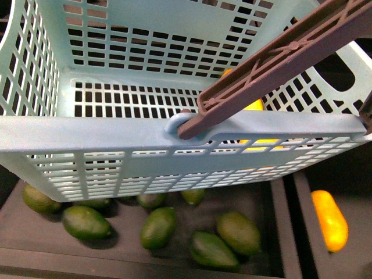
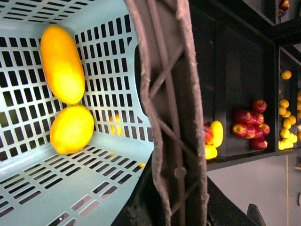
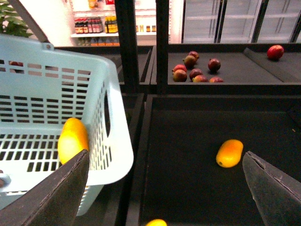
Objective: Pick lemon and mango into basket
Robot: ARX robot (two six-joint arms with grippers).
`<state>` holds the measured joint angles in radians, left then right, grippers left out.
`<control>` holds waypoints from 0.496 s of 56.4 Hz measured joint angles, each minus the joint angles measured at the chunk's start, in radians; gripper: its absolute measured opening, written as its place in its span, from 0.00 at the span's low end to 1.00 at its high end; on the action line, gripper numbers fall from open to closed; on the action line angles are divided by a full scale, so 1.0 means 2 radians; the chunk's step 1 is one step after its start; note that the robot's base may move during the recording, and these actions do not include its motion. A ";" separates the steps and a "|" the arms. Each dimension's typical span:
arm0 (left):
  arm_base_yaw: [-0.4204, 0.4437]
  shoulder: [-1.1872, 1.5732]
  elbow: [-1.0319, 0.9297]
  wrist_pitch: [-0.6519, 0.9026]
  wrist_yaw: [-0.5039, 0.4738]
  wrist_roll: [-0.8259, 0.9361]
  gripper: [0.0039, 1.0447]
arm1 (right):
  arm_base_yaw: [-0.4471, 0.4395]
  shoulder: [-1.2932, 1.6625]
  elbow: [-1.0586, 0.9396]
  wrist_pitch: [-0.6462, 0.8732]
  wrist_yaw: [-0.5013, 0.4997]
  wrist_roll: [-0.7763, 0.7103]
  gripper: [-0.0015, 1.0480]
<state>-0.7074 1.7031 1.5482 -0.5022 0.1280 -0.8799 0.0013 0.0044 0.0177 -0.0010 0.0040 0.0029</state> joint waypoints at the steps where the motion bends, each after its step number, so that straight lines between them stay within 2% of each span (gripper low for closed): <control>1: 0.001 0.000 0.000 0.000 0.000 0.000 0.06 | 0.000 -0.001 0.000 0.000 -0.001 0.000 0.92; 19: 0.000 0.000 0.000 0.000 0.012 -0.001 0.06 | 0.000 -0.001 0.000 0.000 -0.002 0.000 0.92; 28: 0.000 0.000 0.000 0.000 0.003 0.000 0.06 | 0.000 -0.001 0.000 0.000 -0.002 0.000 0.92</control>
<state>-0.7074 1.7027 1.5482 -0.5022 0.1345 -0.8795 0.0013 0.0025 0.0177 -0.0013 0.0006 0.0029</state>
